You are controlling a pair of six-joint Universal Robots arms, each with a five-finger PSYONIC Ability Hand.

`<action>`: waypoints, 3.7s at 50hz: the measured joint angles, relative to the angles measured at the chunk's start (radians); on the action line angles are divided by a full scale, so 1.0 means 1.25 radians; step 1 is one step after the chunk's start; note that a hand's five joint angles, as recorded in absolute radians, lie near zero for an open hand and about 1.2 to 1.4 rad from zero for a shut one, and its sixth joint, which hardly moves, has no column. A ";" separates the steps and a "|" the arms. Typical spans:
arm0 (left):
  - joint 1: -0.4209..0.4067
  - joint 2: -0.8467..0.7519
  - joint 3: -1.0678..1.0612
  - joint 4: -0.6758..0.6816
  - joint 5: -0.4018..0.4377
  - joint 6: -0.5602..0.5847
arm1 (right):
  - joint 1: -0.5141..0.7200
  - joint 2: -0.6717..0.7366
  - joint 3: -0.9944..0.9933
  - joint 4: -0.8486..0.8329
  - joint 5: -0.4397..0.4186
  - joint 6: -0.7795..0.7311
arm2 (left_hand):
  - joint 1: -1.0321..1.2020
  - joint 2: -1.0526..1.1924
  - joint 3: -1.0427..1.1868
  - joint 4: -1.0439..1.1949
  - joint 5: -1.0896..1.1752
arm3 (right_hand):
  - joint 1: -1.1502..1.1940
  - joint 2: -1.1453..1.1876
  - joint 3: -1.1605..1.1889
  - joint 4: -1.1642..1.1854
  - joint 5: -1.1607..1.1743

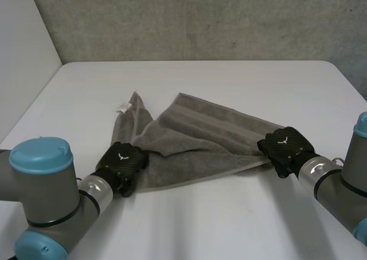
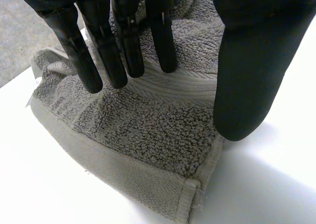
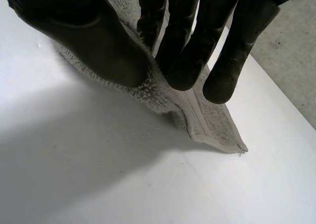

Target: Fold the laundry

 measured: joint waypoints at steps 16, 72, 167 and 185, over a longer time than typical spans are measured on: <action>-0.001 -0.030 0.025 0.000 -0.001 0.001 | 0.000 0.000 -0.001 0.000 0.000 -0.001 | 0.069 0.068 0.067 0.068 0.066 | 0.000 0.000 0.000 0.000 0.000; 0.001 0.084 -0.047 -0.079 0.004 0.004 | 0.000 0.002 0.001 0.000 0.000 -0.006 | -0.126 -0.128 -0.128 -0.128 -0.131 | 0.000 0.000 0.000 0.000 0.000; 0.320 0.373 -0.161 0.141 -0.035 0.020 | 0.281 0.013 -0.158 0.027 0.019 0.115 | 0.478 0.484 0.483 0.486 0.477 | 0.000 0.005 0.000 0.000 0.021; 0.276 0.367 -0.015 0.127 -0.026 -0.001 | 0.215 0.123 -0.238 0.086 0.014 0.210 | 0.478 0.484 0.483 0.486 0.477 | -0.559 -0.565 -0.574 -0.573 -0.598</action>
